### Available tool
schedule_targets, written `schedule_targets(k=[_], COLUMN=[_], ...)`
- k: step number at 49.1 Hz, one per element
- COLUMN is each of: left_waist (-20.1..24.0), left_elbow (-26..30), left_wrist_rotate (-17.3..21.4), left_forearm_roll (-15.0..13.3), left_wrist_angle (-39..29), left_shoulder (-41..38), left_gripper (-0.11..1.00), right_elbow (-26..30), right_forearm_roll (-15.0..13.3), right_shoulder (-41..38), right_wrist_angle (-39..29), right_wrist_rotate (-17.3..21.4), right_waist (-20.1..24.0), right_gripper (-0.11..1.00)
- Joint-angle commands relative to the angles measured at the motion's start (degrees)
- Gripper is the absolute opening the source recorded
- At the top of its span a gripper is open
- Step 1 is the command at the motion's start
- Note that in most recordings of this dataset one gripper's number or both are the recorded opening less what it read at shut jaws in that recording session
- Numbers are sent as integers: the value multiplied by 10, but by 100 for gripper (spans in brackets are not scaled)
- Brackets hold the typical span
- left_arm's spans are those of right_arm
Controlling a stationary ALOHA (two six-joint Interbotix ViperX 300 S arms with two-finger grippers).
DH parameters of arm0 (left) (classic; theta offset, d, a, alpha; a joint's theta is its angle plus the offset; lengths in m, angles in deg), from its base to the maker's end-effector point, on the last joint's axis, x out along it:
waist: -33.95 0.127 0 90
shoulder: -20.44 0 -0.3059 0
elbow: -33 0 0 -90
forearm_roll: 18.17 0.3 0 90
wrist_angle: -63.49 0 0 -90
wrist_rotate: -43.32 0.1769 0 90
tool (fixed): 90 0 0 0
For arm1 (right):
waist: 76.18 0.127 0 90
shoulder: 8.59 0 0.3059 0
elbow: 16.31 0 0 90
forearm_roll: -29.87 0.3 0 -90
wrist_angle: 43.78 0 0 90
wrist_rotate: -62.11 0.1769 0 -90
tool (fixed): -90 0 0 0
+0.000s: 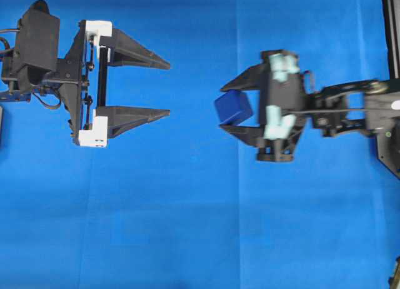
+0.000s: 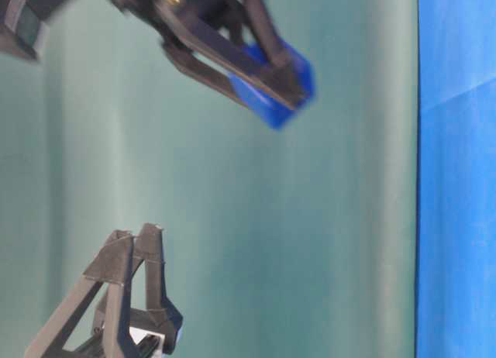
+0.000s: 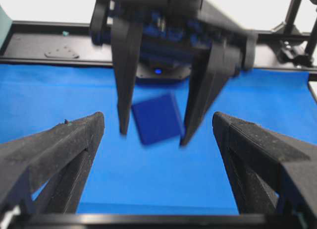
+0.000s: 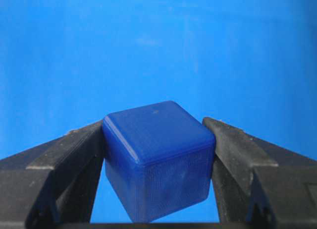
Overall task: Handover the blue block to the right arm after grasping it with the left arm, then place it in the designated position.
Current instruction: 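Rotate and lower the right gripper with the cube toward the table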
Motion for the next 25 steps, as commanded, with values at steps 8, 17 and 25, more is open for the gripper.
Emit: schedule_targets(k=[8, 17, 25], left_waist=[1, 3, 8], left_elbow=[11, 10, 9], left_wrist_rotate=[0, 0, 0], left_forearm_roll=[0, 0, 0], left_wrist_angle=[3, 2, -1], left_shoulder=[4, 4, 5], left_gripper=[93, 93, 93], right_elbow=[33, 45, 54], right_forearm_roll=[6, 11, 12], right_shoulder=[-64, -125, -176], right_wrist_angle=[69, 112, 139], right_wrist_rotate=[3, 16, 31], right_waist=[-20, -33, -44], right_gripper=[47, 47, 47])
